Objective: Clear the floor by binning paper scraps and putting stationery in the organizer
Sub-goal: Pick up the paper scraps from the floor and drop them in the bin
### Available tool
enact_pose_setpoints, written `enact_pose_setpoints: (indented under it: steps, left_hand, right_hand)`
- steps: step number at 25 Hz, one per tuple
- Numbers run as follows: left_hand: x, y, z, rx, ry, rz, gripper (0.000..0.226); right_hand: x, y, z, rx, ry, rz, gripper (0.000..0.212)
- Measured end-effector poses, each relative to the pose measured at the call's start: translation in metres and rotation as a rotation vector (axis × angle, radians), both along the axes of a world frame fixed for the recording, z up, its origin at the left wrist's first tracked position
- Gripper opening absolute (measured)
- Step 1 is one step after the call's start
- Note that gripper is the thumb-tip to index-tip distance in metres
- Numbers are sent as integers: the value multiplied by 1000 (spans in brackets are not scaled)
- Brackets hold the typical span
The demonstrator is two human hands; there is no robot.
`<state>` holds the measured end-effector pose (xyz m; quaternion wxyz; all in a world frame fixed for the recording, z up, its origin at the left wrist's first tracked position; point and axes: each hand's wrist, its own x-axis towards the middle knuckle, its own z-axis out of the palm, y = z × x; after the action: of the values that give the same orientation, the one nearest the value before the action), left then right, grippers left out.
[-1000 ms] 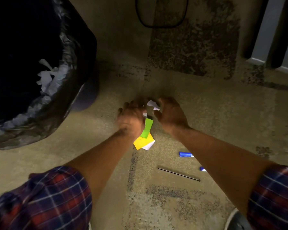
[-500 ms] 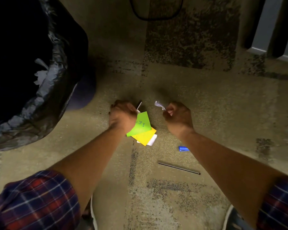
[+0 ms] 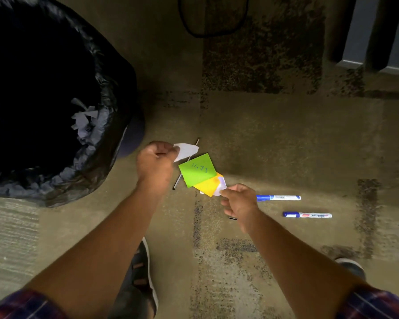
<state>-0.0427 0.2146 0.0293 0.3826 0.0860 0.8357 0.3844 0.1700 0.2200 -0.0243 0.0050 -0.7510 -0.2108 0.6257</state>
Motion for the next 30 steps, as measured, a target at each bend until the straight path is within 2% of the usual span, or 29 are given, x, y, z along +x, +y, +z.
enact_pose_setpoints:
  steps: [4, 8, 14, 21, 26, 30]
  left_hand:
    - [14, -37, 5, -25, -95, 34, 7]
    - [31, -68, 3, -96, -160, -12, 16]
    - [44, -74, 23, -138, -272, 131, 7]
    - [53, -65, 76, -97, -375, 251, 11]
    - [54, -66, 120, 5, -431, 369, 9]
    - [40, -67, 164, 108, -453, 490, 6]
  right_hand:
    - [-18, -7, -5, -9, 27, -23, 17]
    - [-23, -14, -6, 101, 12, -111, 20]
    - [8, -10, 25, 174, -70, -83, 19]
    - [28, 11, 94, 251, -88, -63, 19]
    - [13, 16, 159, 255, 65, -124, 18]
    - [-26, 12, 218, 283, 166, -44, 12]
